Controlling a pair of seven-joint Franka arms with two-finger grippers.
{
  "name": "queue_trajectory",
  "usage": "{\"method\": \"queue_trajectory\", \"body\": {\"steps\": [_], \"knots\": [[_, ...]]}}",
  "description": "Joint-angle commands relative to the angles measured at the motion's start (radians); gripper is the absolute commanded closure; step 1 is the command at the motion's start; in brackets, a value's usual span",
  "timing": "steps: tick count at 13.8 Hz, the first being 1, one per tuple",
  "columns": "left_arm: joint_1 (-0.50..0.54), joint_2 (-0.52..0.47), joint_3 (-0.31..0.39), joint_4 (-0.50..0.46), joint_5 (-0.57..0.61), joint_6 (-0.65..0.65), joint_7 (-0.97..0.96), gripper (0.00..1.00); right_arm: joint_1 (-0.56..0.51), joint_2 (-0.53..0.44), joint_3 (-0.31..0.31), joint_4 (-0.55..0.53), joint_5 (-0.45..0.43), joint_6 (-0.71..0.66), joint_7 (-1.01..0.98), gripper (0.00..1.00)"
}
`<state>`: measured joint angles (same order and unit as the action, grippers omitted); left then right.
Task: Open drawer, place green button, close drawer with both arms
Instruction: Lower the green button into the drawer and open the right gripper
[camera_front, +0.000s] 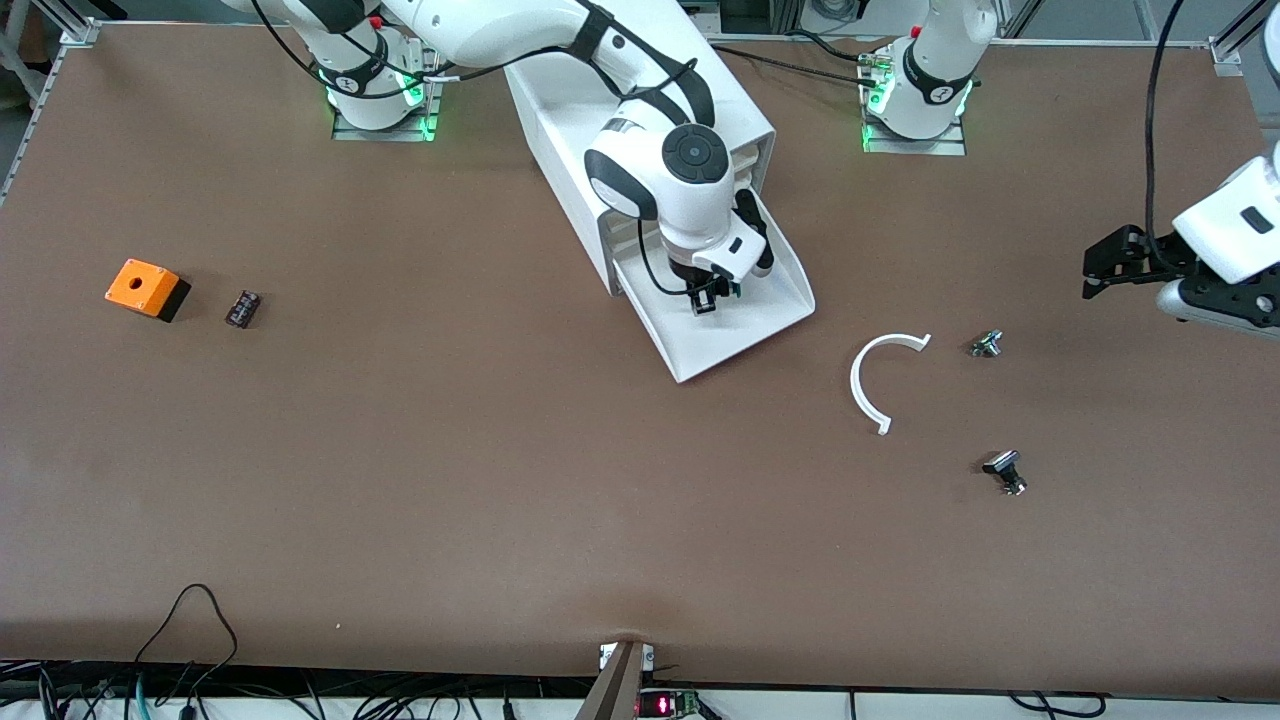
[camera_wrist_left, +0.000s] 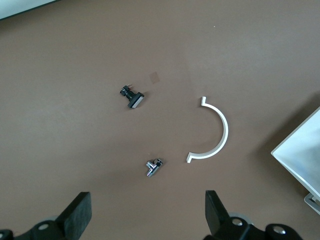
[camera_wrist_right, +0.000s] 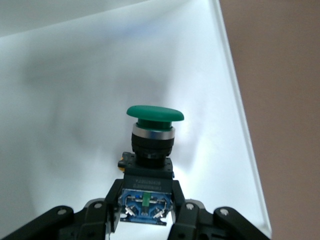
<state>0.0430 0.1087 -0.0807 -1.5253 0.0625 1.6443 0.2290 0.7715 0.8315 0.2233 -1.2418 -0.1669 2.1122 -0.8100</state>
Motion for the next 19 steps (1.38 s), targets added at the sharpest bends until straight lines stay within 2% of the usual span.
{"method": "queue_trajectory", "body": {"steps": [1,3,4,5,6,7,12,16,19], "knots": [[0.006,0.008,0.009,0.025,0.023,-0.02,-0.016,0.0,0.012,0.041,-0.019,0.027,-0.026,0.04,0.0,0.69],[0.008,0.009,0.01,0.025,0.02,-0.018,-0.008,0.0,0.015,0.06,-0.022,0.027,-0.028,0.08,0.002,0.68],[0.009,0.009,0.01,0.025,0.017,-0.018,-0.01,0.0,0.012,0.064,-0.024,0.025,-0.028,0.087,0.002,0.64],[0.012,0.009,0.012,0.025,0.014,-0.018,-0.01,0.0,0.012,0.063,-0.024,0.025,-0.026,0.088,0.005,0.42],[0.015,0.011,0.012,0.024,0.014,-0.018,-0.01,0.0,0.009,0.061,-0.027,0.025,-0.026,0.088,0.027,0.07],[0.015,0.011,0.012,0.024,0.014,-0.018,-0.01,0.0,0.009,0.057,-0.028,0.027,-0.025,0.084,0.049,0.0],[0.017,0.013,0.012,0.025,0.014,-0.018,-0.011,0.0,-0.003,-0.038,-0.038,0.033,-0.023,0.04,0.172,0.0],[0.018,0.016,0.013,0.024,0.014,-0.018,-0.013,0.0,-0.012,-0.146,-0.148,0.033,-0.013,0.038,0.186,0.0],[0.02,0.023,0.026,0.025,-0.029,-0.012,-0.008,0.0,-0.054,-0.234,-0.179,0.025,0.04,0.028,0.207,0.0]]}}
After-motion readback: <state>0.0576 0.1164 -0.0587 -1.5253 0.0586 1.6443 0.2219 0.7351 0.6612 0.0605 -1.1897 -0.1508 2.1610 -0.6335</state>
